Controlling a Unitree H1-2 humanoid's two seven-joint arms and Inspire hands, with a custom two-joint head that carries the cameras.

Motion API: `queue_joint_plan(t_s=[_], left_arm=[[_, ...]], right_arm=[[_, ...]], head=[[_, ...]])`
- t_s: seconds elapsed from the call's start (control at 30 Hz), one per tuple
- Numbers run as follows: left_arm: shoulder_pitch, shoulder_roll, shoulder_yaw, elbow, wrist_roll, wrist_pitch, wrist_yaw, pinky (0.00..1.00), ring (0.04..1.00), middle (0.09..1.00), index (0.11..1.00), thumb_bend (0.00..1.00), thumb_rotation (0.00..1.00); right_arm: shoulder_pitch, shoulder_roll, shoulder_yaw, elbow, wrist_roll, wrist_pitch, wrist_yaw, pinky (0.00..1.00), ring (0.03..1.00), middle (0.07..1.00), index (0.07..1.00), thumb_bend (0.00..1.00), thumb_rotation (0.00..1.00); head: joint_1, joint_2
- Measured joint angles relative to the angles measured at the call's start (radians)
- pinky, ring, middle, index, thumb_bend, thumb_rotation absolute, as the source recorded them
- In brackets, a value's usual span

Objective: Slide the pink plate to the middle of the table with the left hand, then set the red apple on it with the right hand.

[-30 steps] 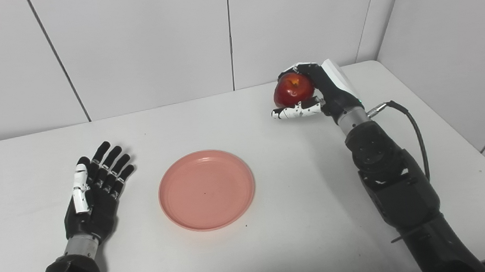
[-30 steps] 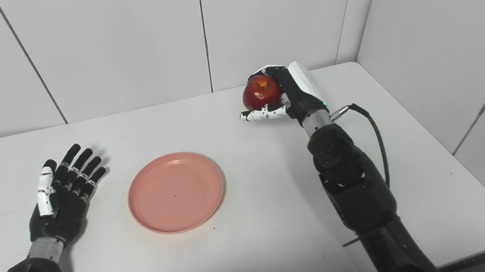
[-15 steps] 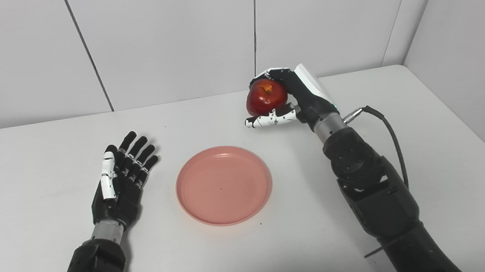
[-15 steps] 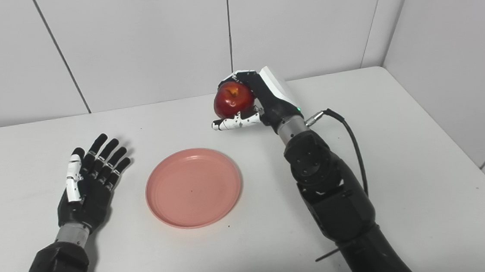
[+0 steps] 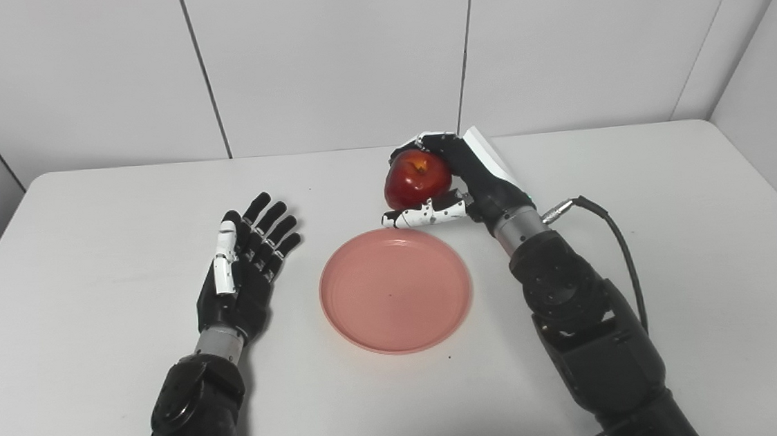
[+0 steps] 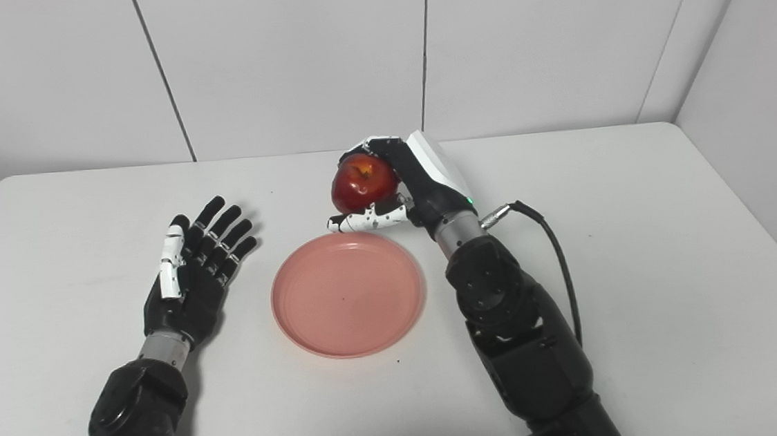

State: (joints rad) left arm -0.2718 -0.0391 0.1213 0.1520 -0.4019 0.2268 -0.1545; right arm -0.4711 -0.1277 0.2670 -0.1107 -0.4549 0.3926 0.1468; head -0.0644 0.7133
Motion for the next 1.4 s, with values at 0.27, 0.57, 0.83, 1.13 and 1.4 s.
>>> queue_joint_plan(t_s=[0.27,0.57,0.83,1.13,1.4], left_arm=[[0.000,-0.011,0.002,-0.004,0.002,-0.002,0.021,0.85,0.858,0.867,0.846,0.35,1.00],[0.000,-0.013,0.000,-0.009,0.016,-0.002,0.034,0.86,0.865,0.875,0.855,0.36,1.00],[0.000,-0.013,0.002,-0.010,0.016,-0.002,0.034,0.87,0.868,0.876,0.858,0.36,1.00],[0.002,-0.013,0.004,-0.015,0.015,0.000,0.042,0.86,0.858,0.868,0.852,0.36,1.00],[0.002,-0.013,0.004,-0.016,0.016,0.000,0.044,0.87,0.864,0.874,0.857,0.35,1.00]], right_arm=[[0.012,0.023,0.032,0.071,0.010,-0.031,-0.001,0.47,0.525,0.557,0.566,0.57,0.10],[0.040,0.031,0.054,0.103,0.010,-0.066,-0.001,0.47,0.526,0.556,0.562,0.56,0.07],[0.056,0.032,0.059,0.136,0.011,-0.085,-0.001,0.48,0.527,0.560,0.565,0.56,0.05],[0.088,0.032,0.062,0.166,0.009,-0.110,-0.006,0.47,0.524,0.556,0.564,0.56,0.06],[0.094,0.029,0.069,0.171,0.005,-0.133,-0.010,0.46,0.513,0.547,0.558,0.56,0.05]], head=[[0.028,0.005],[0.035,0.008],[0.037,0.015],[0.038,0.025],[0.038,0.028]])
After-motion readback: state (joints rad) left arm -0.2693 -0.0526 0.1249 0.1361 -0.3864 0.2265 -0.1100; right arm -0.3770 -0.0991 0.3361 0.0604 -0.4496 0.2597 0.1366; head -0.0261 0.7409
